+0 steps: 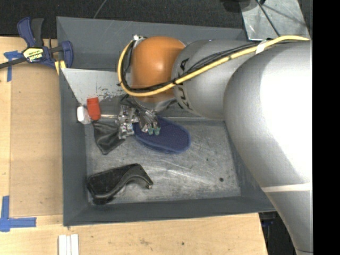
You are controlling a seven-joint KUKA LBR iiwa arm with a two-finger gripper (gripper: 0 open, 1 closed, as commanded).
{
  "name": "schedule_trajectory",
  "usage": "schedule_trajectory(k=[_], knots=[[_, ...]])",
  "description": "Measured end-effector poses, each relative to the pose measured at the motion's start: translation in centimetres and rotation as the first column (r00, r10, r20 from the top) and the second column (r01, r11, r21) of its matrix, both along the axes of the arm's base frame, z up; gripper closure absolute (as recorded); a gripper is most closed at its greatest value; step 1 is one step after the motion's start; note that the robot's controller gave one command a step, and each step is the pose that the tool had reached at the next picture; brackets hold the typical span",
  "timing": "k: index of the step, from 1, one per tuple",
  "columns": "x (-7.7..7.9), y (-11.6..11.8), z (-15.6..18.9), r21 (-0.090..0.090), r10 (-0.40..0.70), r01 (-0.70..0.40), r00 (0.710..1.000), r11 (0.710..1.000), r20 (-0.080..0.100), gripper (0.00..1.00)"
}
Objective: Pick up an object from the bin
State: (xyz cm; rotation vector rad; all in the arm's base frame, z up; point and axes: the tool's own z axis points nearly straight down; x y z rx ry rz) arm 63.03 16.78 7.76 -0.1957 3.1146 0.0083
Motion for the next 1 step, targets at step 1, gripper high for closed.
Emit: schedule_trajectory(k=[1], knots=[[-0.39,-0.56,14.87,-0.003,-0.026,0.026,1.0,1.0,-0.008,1.0]])
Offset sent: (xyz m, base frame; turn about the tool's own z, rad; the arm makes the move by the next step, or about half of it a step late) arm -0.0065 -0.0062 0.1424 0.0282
